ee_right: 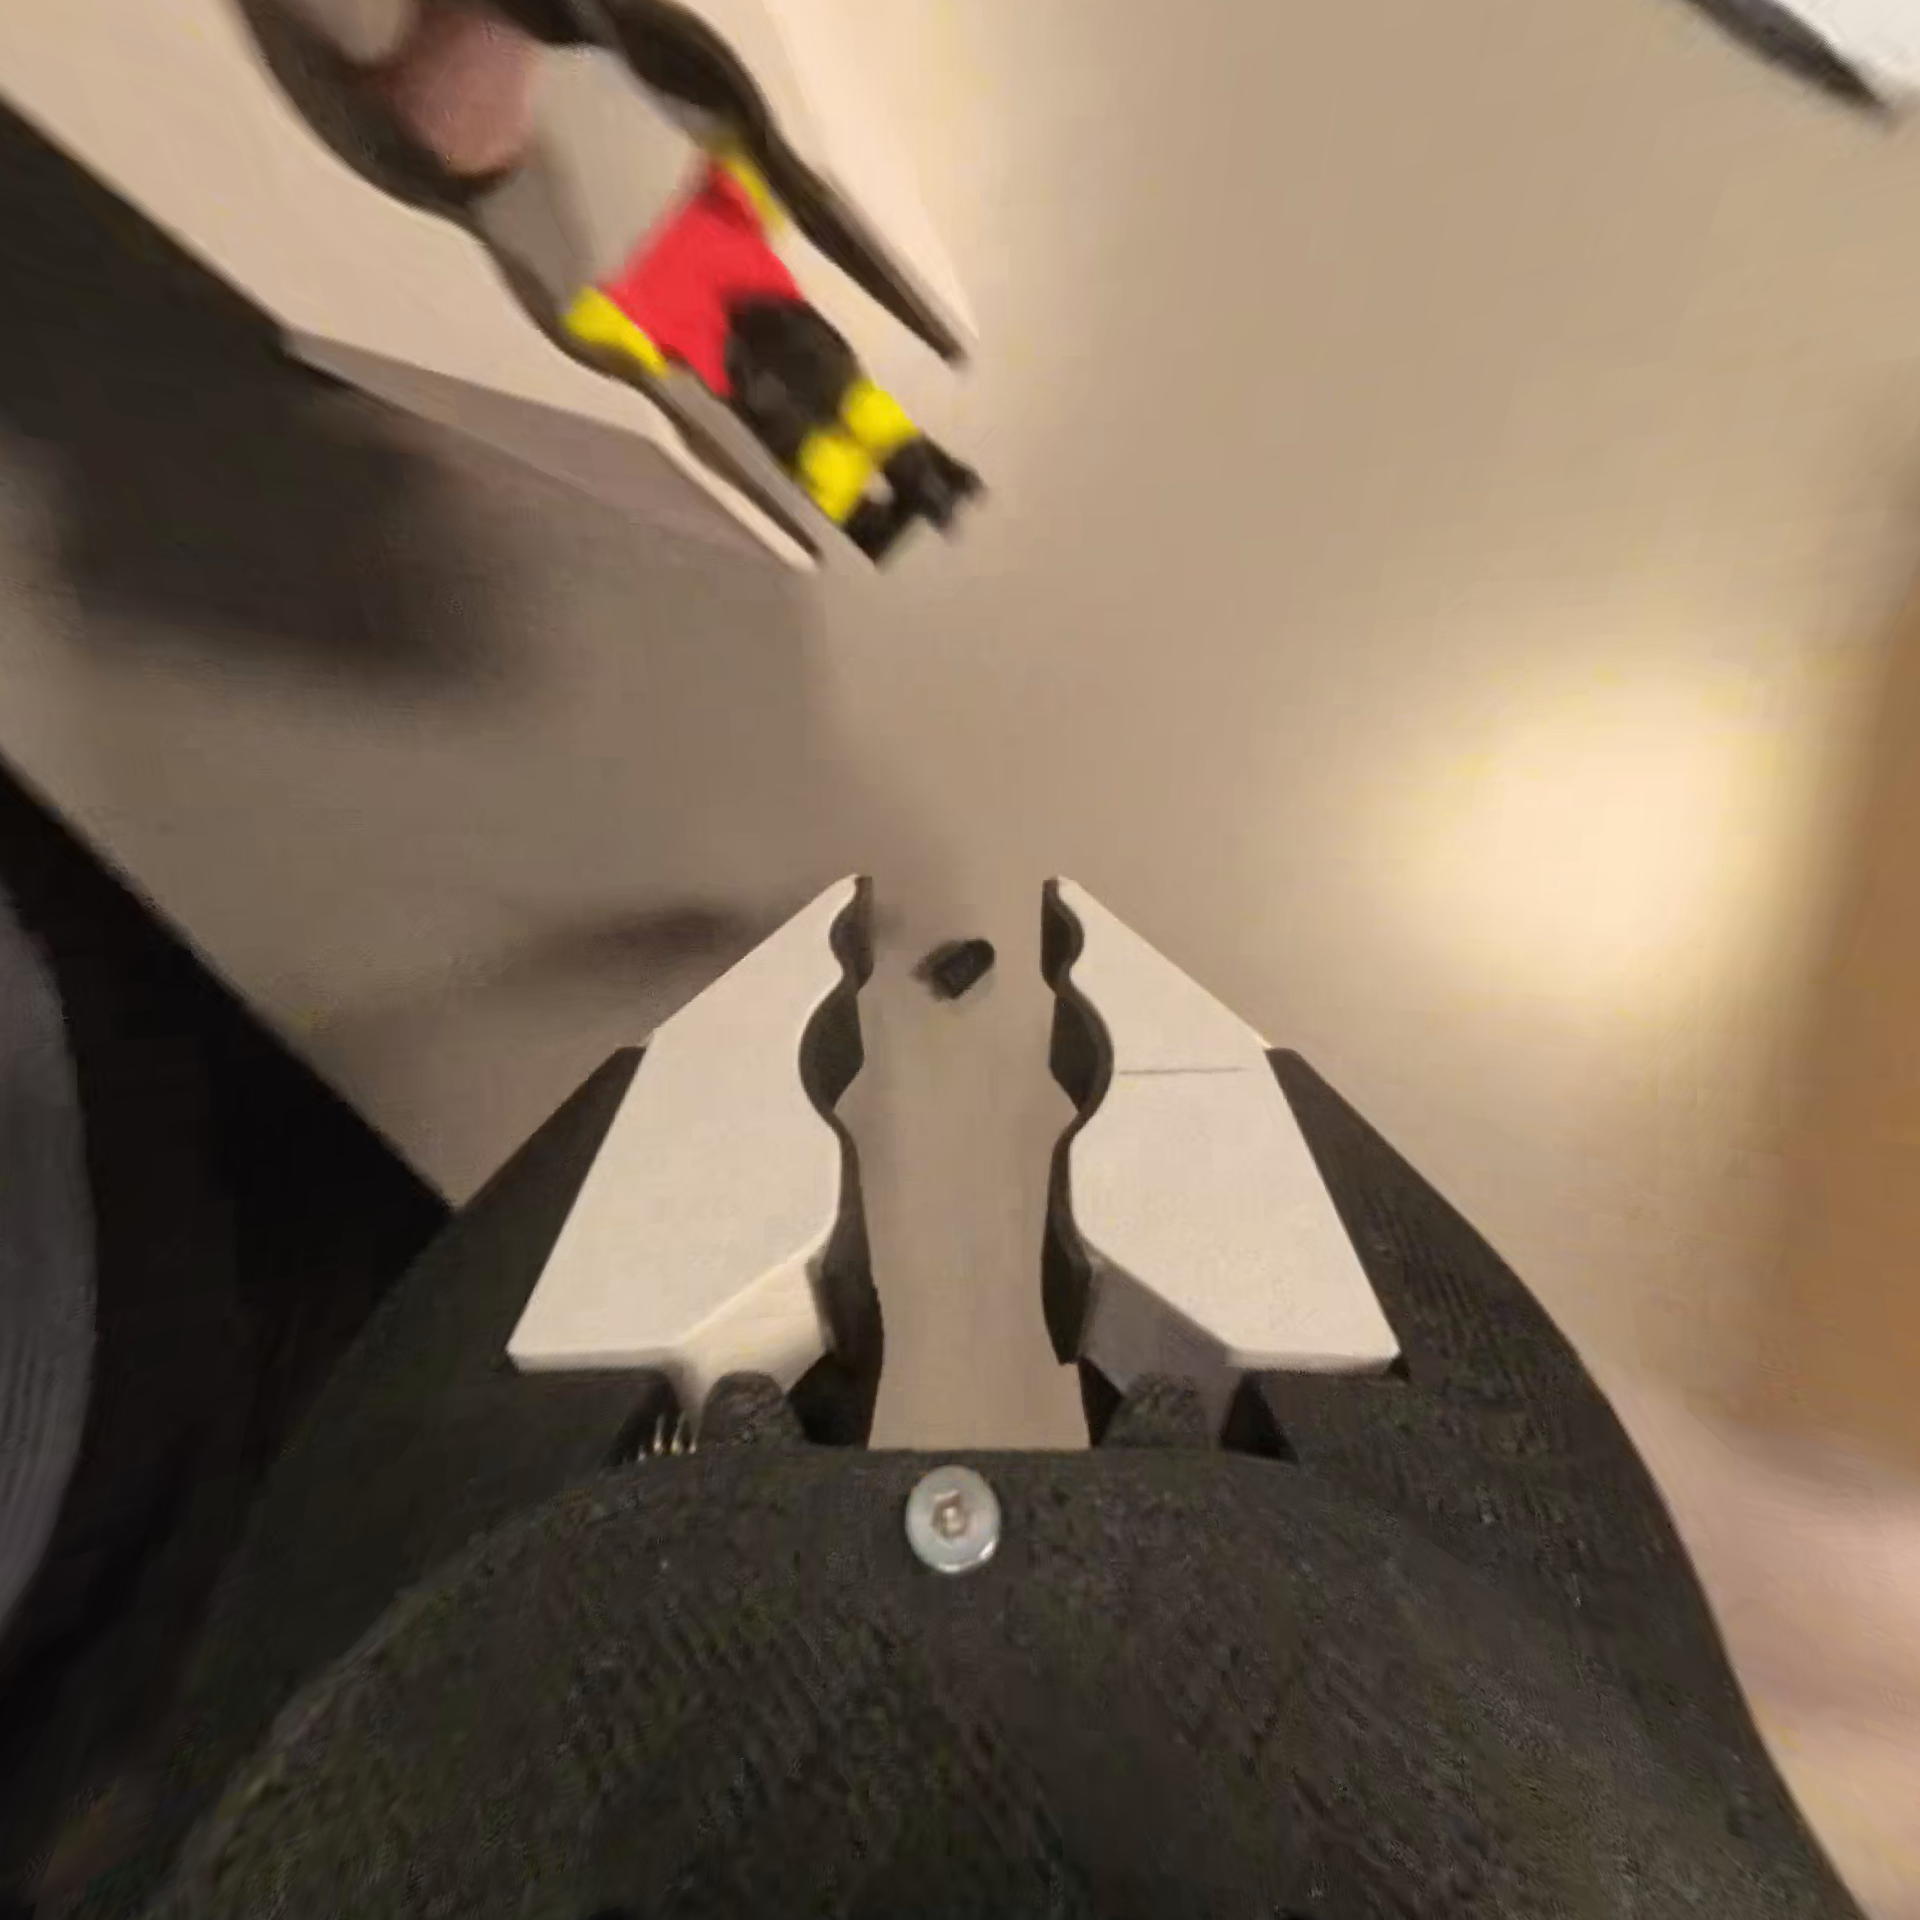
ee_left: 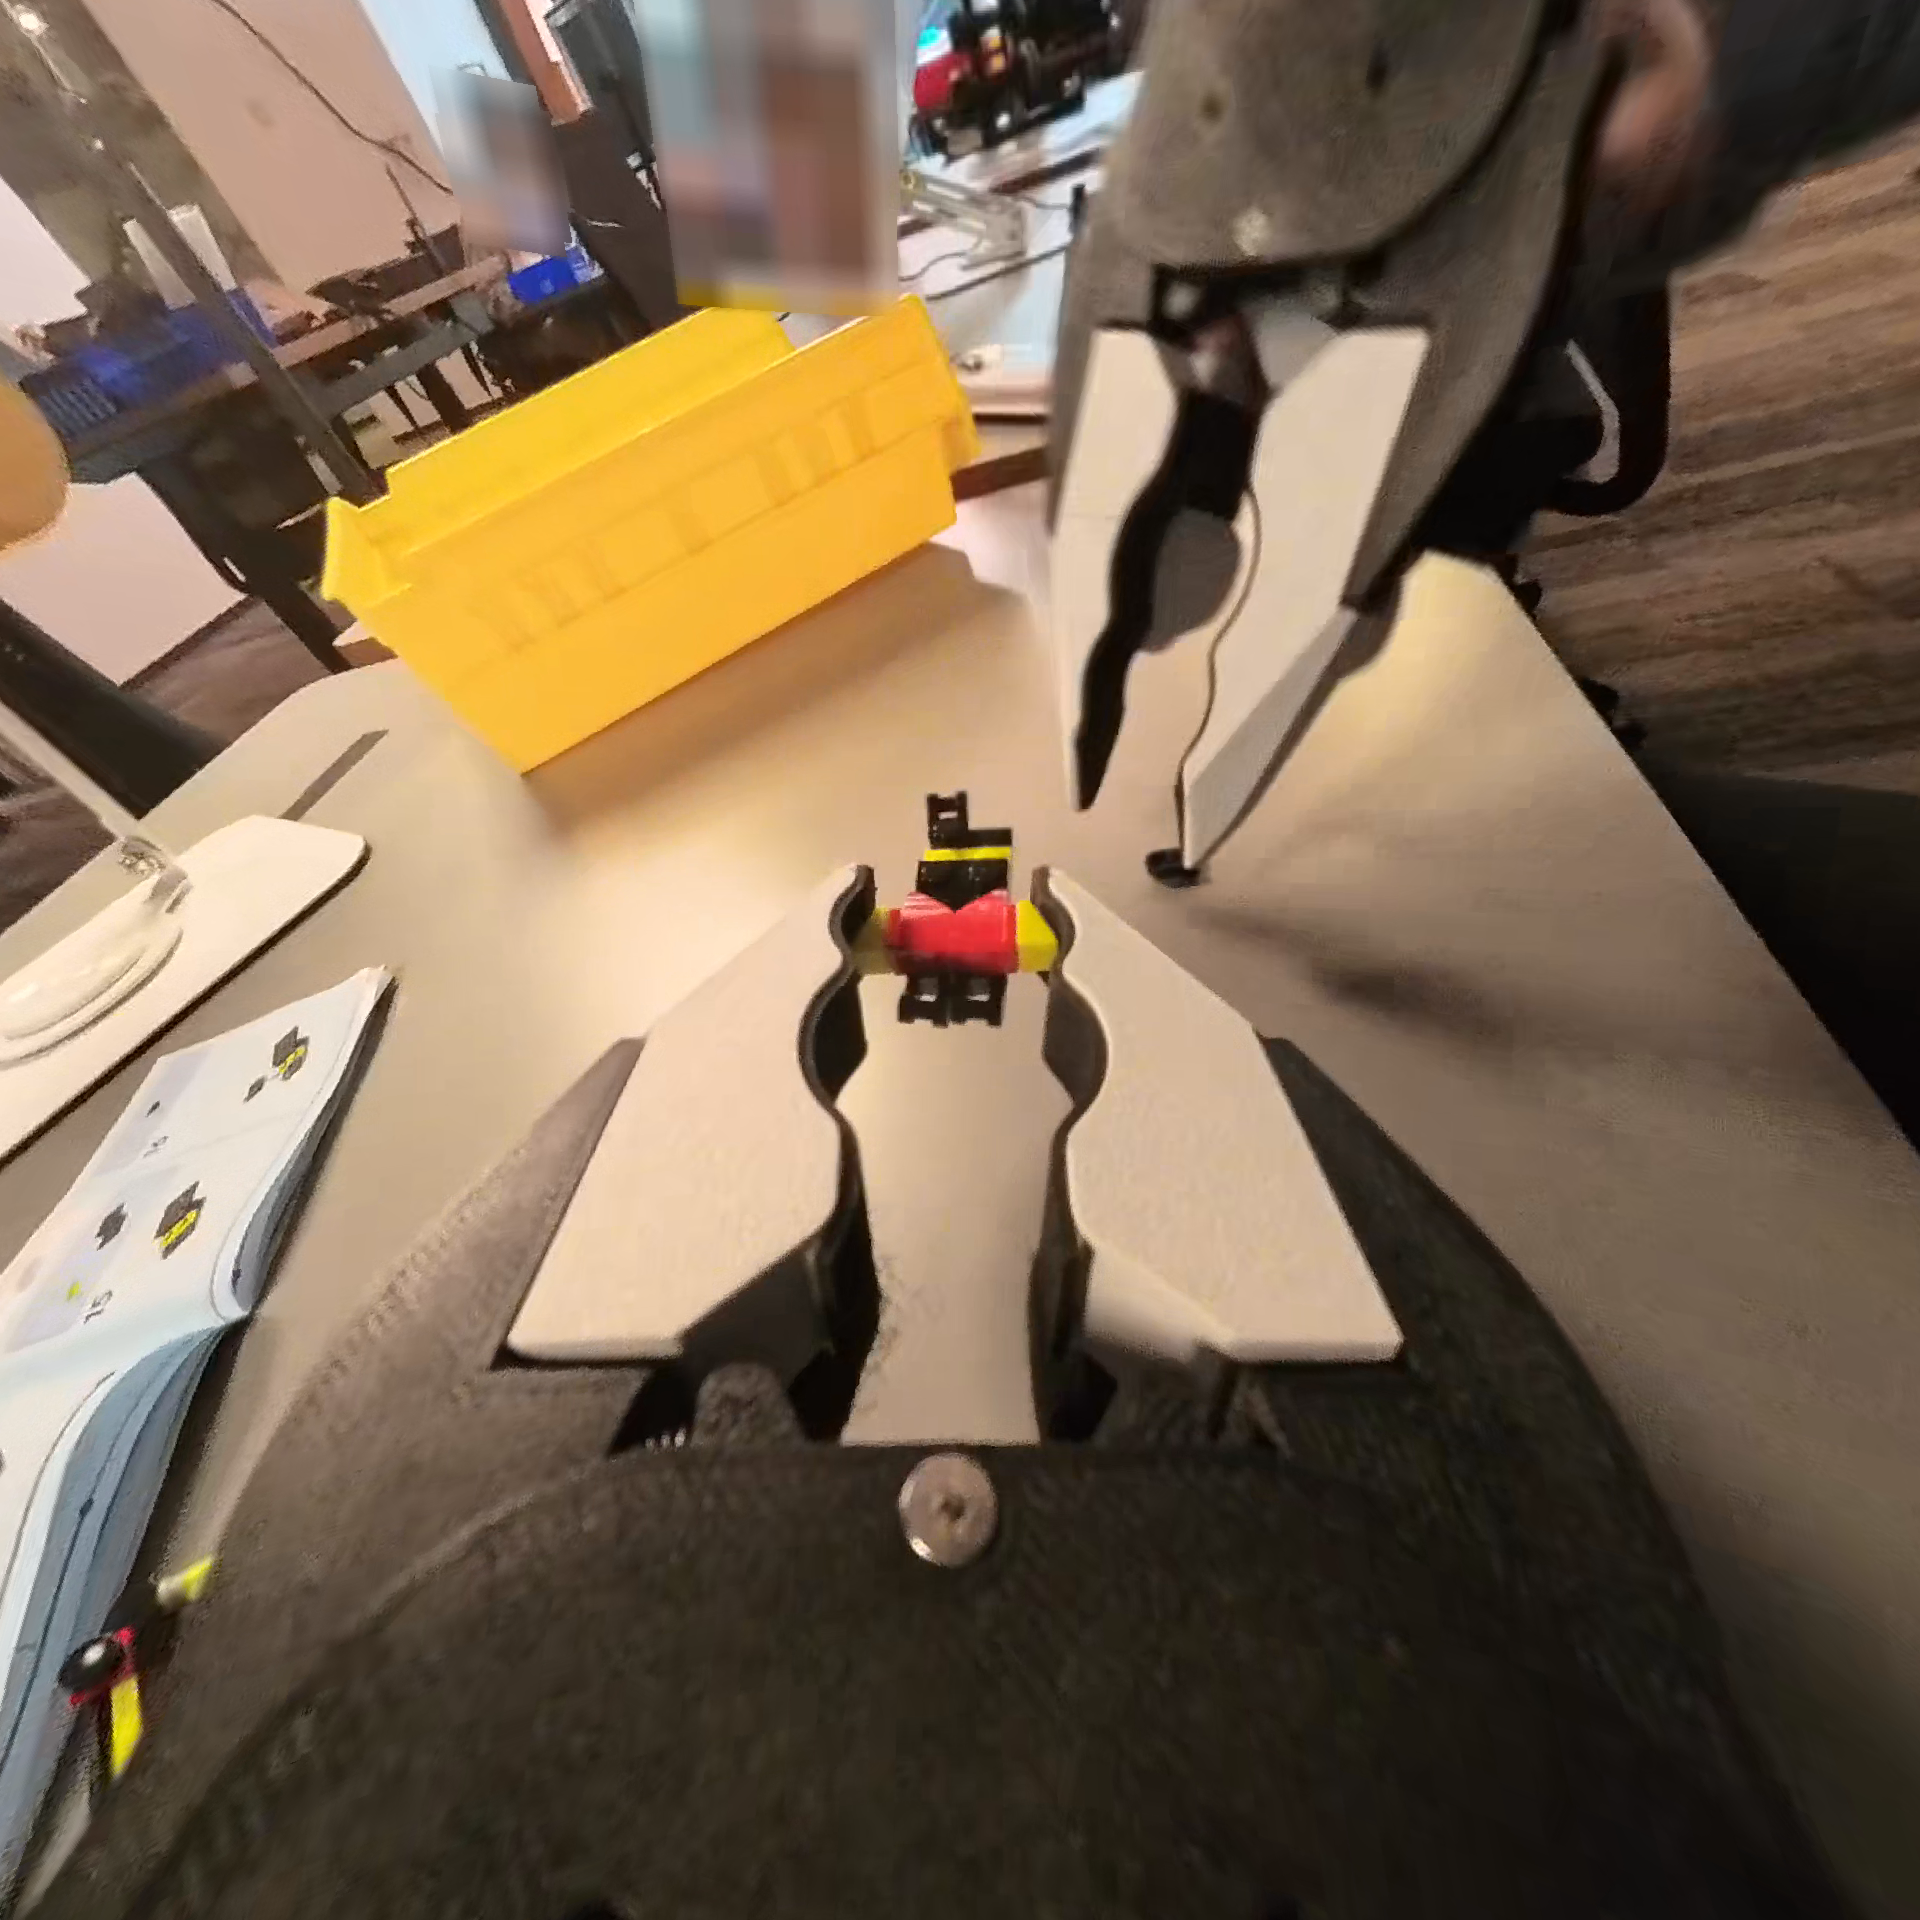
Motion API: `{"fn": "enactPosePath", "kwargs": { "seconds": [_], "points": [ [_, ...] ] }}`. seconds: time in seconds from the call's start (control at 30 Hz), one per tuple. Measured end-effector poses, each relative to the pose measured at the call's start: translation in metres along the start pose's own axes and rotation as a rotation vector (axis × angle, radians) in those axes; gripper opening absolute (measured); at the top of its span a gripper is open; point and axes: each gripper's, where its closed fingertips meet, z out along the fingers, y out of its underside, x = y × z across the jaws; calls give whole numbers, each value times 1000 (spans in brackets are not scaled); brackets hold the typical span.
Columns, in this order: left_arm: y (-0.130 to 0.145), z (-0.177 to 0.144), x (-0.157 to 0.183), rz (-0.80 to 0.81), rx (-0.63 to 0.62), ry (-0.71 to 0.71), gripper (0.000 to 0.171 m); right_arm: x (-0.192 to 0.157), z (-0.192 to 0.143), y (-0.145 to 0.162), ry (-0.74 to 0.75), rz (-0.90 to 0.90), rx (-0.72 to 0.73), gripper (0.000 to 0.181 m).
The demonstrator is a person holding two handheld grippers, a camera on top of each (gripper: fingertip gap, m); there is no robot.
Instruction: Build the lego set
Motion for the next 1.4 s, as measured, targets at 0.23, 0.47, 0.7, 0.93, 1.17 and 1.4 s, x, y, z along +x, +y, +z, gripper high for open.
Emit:
{"fn": "enactPosePath", "kwargs": {
  "seconds": [0.23,0.47,0.7,0.93,1.17,1.4],
  "points": [
    [1,1,1,16,-10,-4,29,-2,2,29,212,315,140,27],
    [0,1,2,28,-6,-6,29,2,9,28,224,434,150,22],
    [0,1,-1,15,-5,-20,29,16,5,27,381,44,-14,6],
    [-1,1,-1,21,-3,-25,29,37,-14,12,695,-1242,-494,6],
    [0,1,0,39,-6,-24,29,4,9,16,507,-1837,-611,6],
    [0,1,0,34,-5,-20,29,-9,15,19,474,-1972,-577,6]
  ]
}}
